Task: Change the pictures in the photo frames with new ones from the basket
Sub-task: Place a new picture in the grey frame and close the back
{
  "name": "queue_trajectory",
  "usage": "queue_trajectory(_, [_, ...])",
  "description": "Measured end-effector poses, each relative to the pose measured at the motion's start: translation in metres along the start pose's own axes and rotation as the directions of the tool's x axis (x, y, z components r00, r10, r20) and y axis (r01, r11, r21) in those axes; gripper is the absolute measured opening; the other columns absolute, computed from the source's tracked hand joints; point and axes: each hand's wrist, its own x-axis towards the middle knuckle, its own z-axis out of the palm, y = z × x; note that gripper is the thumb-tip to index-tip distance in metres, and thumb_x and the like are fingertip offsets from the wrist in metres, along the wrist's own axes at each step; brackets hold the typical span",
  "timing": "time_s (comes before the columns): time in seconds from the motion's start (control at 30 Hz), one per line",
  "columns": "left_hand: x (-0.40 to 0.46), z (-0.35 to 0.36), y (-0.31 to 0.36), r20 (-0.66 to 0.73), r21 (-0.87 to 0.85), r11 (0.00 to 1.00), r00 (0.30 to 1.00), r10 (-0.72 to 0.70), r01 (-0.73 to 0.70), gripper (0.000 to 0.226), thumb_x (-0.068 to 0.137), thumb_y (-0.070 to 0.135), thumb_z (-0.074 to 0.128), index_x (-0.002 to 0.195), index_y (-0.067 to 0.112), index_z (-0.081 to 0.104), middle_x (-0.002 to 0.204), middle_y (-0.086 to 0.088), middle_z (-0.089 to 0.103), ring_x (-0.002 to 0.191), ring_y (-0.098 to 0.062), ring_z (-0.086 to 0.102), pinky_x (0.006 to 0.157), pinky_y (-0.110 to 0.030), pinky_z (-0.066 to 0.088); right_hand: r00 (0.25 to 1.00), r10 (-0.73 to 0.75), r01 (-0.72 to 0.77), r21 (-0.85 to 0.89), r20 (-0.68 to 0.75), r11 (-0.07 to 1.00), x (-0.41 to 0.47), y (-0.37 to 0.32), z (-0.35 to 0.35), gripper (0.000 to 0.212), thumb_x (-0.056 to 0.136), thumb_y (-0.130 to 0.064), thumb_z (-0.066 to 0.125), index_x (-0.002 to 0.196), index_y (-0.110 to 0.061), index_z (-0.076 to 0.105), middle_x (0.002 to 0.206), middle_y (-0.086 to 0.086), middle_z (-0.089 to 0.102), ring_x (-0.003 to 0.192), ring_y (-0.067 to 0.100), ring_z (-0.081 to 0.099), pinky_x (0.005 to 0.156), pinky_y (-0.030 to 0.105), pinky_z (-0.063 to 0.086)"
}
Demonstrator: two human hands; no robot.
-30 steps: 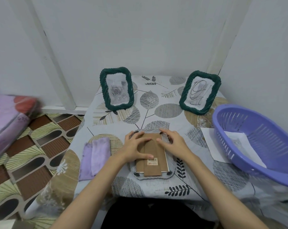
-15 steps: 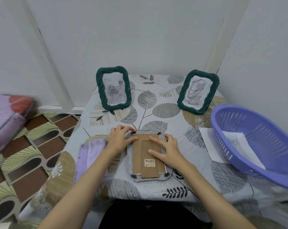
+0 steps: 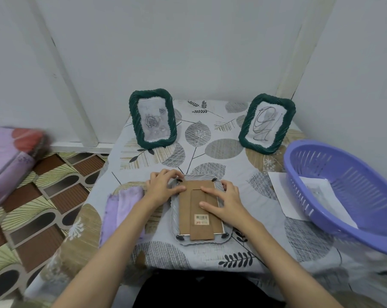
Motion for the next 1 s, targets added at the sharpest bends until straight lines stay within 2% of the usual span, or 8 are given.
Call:
queue_trajectory(0.17, [-0.002,0.003,-0.008,-0.027,-0.031,0.999,0.999,0.028,-0.029,0.049,0.060,0.077,0.049,0.095,0.044,0.055,0.108,0.015,0.058,0.110,-0.019,0.045,0.091,-0.037,0.032,1.000,-0.004,0.004,-0.010,0.003,1.000,0.000,0.000,0.000,0.045,0.077,-0.045,0.067,0.120,-0.043,0.055,0.139,0.010,0.028,0.132,0.023,0.019,0.113,0.039,0.021])
queue_trajectory(0.3, [-0.003,0.003,-0.006,-0.019,0.027,0.999,0.999,0.027,-0.027,0.037,0.074,0.058,0.061,0.102,0.034,0.061,0.115,0.011,0.056,0.112,-0.022,0.039,0.088,-0.033,0.028,1.000,-0.007,0.007,-0.015,0.004,1.000,0.000,0.001,0.001,0.045,0.077,-0.045,0.067,0.120,-0.043,0.055,0.139,0.010,0.028,0.132,0.024,0.019,0.113,0.039,0.021])
queue_trajectory(0.4, [-0.007,0.001,-0.002,-0.019,0.035,0.999,0.999,0.042,-0.041,0.054,0.068,0.070,0.053,0.107,0.035,0.060,0.119,0.009,0.054,0.114,-0.025,0.039,0.090,-0.034,0.029,1.000,-0.005,0.005,-0.014,0.004,1.000,0.000,0.000,0.000,0.045,0.077,-0.044,0.067,0.120,-0.042,0.055,0.139,0.011,0.027,0.132,0.024,0.019,0.113,0.038,0.020])
queue_trajectory(0.5, [-0.025,-0.001,0.013,-0.009,0.073,0.997,1.000,0.020,-0.019,0.061,0.067,0.073,0.054,0.119,0.042,0.052,0.136,0.010,0.041,0.126,-0.023,0.028,0.100,-0.037,0.023,1.000,0.009,-0.009,-0.010,0.011,1.000,-0.001,-0.001,0.000,0.045,0.077,-0.044,0.068,0.121,-0.042,0.055,0.140,0.011,0.027,0.132,0.025,0.019,0.113,0.039,0.020])
queue_trajectory(0.6, [-0.050,-0.003,0.026,0.086,0.123,0.991,0.995,0.043,-0.053,0.066,0.055,0.084,0.044,0.111,0.049,0.055,0.148,0.011,0.025,0.137,-0.022,0.011,0.107,-0.043,0.014,0.999,0.036,-0.036,0.015,0.031,0.999,-0.002,-0.003,-0.003,0.045,0.078,-0.043,0.068,0.121,-0.040,0.055,0.141,0.011,0.026,0.134,0.025,0.019,0.113,0.037,0.019])
queue_trajectory(0.77, [-0.072,0.000,0.033,0.182,0.181,0.982,0.983,0.013,-0.047,0.071,0.062,0.068,0.066,0.126,0.050,0.043,0.154,0.006,0.008,0.141,-0.026,-0.004,0.111,-0.052,0.006,0.998,0.040,-0.046,0.135,0.048,0.990,-0.019,-0.003,-0.023,0.043,0.082,-0.029,0.067,0.123,-0.033,0.055,0.139,0.008,0.034,0.135,0.018,0.029,0.106,0.025,0.025])
queue_trajectory(0.87, [-0.078,0.005,0.035,0.160,0.164,0.984,0.986,0.042,-0.069,0.064,0.068,0.063,0.065,0.127,0.046,0.045,0.152,0.010,0.015,0.140,-0.024,-0.001,0.110,-0.049,0.008,0.991,-0.003,-0.013,0.127,0.130,0.992,-0.043,0.005,-0.037,0.036,0.077,-0.023,0.073,0.105,-0.043,0.060,0.137,0.002,0.036,0.133,0.012,0.032,0.105,0.027,0.030])
queue_trajectory(1.0, [-0.081,0.009,0.034,0.177,0.113,0.991,0.983,0.057,-0.078,0.058,0.074,0.058,0.063,0.127,0.044,0.046,0.146,0.011,0.027,0.138,-0.022,0.010,0.108,-0.046,0.015,0.986,-0.042,0.033,0.057,0.164,0.998,-0.066,0.012,-0.041,0.034,0.072,-0.024,0.078,0.100,-0.040,0.065,0.139,-0.001,0.039,0.130,0.011,0.037,0.102,0.020,0.027])
